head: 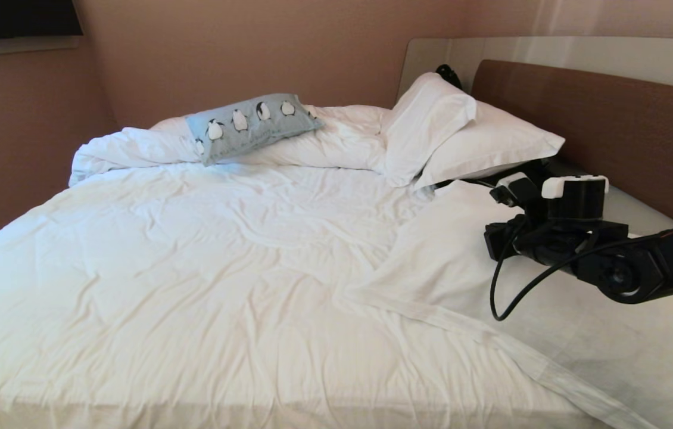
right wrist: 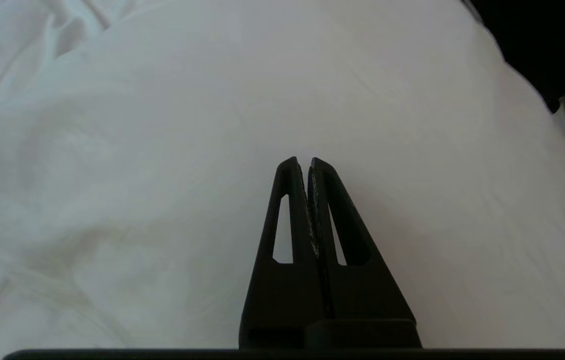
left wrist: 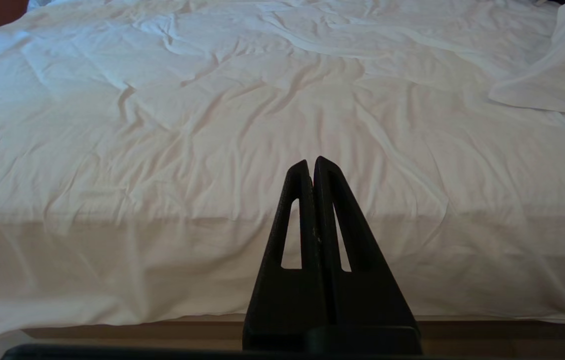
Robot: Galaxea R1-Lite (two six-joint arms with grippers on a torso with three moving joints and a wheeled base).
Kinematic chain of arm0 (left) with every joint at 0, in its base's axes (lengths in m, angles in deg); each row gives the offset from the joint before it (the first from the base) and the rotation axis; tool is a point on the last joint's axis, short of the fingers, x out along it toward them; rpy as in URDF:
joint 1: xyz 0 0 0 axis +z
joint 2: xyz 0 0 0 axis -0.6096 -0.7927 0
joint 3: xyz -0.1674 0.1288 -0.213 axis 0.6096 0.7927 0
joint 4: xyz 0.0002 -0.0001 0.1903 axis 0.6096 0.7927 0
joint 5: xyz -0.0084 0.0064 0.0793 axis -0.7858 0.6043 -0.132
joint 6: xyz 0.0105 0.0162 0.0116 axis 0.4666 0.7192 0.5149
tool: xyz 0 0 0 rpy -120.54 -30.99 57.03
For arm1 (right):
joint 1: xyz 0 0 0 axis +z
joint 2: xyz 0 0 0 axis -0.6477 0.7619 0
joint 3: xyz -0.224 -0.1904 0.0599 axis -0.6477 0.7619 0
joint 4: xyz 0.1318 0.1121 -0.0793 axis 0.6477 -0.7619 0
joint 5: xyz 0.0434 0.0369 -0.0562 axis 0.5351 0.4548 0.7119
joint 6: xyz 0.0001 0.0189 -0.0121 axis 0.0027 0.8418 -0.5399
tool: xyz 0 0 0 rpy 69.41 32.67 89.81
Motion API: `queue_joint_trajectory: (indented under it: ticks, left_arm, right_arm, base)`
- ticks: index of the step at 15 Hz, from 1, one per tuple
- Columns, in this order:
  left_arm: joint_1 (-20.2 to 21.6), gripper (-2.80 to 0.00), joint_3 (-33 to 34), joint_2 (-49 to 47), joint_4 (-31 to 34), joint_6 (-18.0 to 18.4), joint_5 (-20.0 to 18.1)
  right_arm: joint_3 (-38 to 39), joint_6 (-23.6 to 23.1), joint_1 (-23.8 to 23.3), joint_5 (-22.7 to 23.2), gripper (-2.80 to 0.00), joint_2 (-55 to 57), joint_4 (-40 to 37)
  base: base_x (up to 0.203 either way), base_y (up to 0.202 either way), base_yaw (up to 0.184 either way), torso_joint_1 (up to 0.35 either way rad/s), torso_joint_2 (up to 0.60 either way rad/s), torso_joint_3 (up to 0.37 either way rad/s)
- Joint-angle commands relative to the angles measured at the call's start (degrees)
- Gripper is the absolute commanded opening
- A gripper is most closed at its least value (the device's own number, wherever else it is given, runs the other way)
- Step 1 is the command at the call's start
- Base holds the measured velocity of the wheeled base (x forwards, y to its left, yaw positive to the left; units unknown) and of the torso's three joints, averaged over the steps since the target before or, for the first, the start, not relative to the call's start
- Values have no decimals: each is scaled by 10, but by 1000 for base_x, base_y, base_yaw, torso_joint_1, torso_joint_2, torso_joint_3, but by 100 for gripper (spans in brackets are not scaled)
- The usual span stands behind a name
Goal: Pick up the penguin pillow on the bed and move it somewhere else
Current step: Place the pillow at the bedside
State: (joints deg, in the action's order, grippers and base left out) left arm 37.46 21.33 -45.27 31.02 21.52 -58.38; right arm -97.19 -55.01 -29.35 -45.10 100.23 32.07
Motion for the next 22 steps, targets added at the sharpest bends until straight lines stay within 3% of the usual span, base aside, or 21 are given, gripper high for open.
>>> queue_joint_trajectory:
  ticks: [1,17,22]
  left_arm:
    - [0,-280,0,0,0,0,0]
    - [0,-280,0,-1,2,4,0]
    - [0,-280,0,0,2,3,0]
  right_arm:
    - [7,-20,1,0,-280,1,59]
    - [5,-16,-7,-46,-280,-59,124]
    - [6,-16,-7,-47,-280,-66,123]
  base:
    - [0,0,0,0,0,0]
    - [0,0,0,0,0,0]
    - [173,0,-1,2,3,4]
